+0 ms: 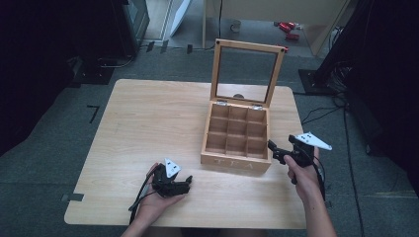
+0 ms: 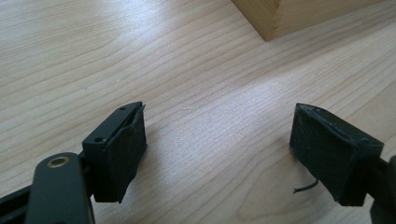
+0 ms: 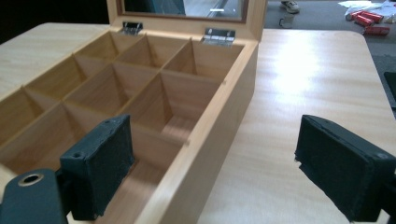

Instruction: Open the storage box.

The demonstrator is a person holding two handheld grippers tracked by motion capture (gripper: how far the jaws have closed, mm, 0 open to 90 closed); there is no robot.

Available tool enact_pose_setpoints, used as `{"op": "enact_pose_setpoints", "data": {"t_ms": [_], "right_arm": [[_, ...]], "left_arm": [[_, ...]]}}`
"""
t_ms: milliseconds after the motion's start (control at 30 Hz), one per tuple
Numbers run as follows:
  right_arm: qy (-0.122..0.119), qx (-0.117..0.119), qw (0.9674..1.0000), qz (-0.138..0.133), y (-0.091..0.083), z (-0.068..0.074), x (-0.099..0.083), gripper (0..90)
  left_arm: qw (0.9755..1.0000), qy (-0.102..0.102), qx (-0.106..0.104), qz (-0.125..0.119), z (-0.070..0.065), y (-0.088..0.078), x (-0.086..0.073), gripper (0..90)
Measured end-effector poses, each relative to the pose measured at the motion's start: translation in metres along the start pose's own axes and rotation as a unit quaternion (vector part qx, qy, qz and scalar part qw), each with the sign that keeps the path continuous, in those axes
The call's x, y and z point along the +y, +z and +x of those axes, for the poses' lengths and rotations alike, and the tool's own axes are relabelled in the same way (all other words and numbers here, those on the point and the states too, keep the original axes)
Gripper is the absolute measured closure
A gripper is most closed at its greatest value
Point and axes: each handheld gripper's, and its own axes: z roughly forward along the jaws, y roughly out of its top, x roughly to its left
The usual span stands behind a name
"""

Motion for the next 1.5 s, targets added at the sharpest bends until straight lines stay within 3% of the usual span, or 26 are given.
{"op": "enact_pose_setpoints", "data": {"t_ms": [333,667,1167,1500], "right_arm": [[0.008,0.002,1.0000,-0.005,-0.020,-0.003,-0.028,10.9],[0.014,-0.006,0.9998,0.016,-0.037,-0.012,-0.058,11.0],[-0.017,-0.033,0.9962,0.079,-0.046,-0.017,-0.097,11.0],[-0.019,-0.052,0.9909,0.123,-0.047,-0.018,-0.102,10.9]], "left_arm": [[1.0000,0.001,0.000,0.001,0.000,0.000,0.000,19.3],[1.0000,0.001,0.000,0.000,0.000,0.000,0.000,19.2],[1.0000,0.001,0.001,0.000,-0.001,0.000,0.000,19.2],[1.0000,0.002,0.001,0.000,-0.001,0.000,0.000,19.2]]}}
